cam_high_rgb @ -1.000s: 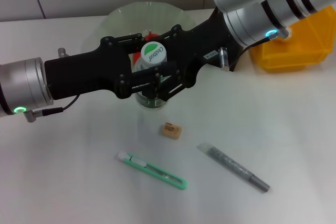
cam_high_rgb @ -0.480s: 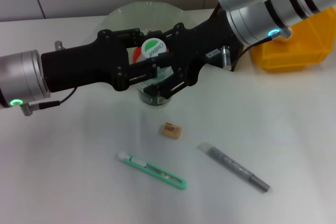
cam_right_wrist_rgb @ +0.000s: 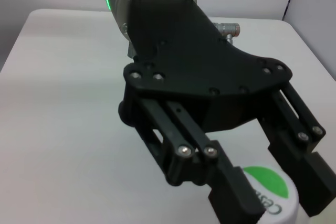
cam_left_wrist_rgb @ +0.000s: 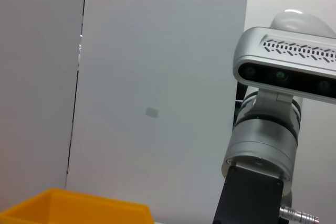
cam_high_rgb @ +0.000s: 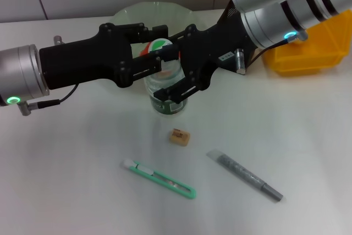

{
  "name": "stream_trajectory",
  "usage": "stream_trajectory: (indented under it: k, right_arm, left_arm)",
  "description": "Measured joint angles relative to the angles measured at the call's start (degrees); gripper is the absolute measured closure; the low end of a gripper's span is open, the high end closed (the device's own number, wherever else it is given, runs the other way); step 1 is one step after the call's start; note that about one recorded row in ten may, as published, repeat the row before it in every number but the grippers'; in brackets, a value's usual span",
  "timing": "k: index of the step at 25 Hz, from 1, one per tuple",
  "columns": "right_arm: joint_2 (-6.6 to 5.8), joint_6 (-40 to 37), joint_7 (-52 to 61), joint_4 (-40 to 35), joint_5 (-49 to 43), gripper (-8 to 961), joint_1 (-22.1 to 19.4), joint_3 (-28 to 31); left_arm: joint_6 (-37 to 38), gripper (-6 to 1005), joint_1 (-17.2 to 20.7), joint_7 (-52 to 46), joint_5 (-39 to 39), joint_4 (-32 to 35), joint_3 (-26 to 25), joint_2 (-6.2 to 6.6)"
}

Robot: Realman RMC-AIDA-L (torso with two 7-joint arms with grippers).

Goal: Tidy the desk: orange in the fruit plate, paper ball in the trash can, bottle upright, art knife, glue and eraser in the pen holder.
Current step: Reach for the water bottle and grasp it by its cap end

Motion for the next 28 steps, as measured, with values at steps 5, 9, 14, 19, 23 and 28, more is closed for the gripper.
stream_trajectory:
  k: [5,9,14,19,23,28]
  right_arm:
    - [0.0,-0.05,-0.08,-0.01,0.03,177,0.0,0.33]
    - [-0.01,-0.05,-0.19,0.0,0.04,176,0.0,0.52]
    - [-0.01,-0.05,-0.21,-0.01,0.06,176,0.0,0.54]
    - [-0.01,0.02,-0.21,-0.03,0.09,177,0.01,0.56]
    - [0.0,0.03,-0.31,-0.03,0.12,200,0.04,0.58]
    - [0.0,0.03,-0.49,-0.03,0.12,284,0.17,0.57]
  left_arm:
    - [0.27,604,0.22,0.13,0.07,0.01,0.08,0.05]
    - [0.3,619,0.71,0.46,0.04,0.01,0.28,-0.06]
    - [0.6,637,1.02,0.11,0.09,-0.02,0.41,-0.18]
    - [0.88,537,1.21,0.07,-0.54,-0.01,-0.01,-0.26]
    - [1.05,400,1.86,0.27,-2.94,0.02,-0.17,-0.06]
    - [0.28,252,2.42,0.72,-2.86,-0.09,-0.25,0.03]
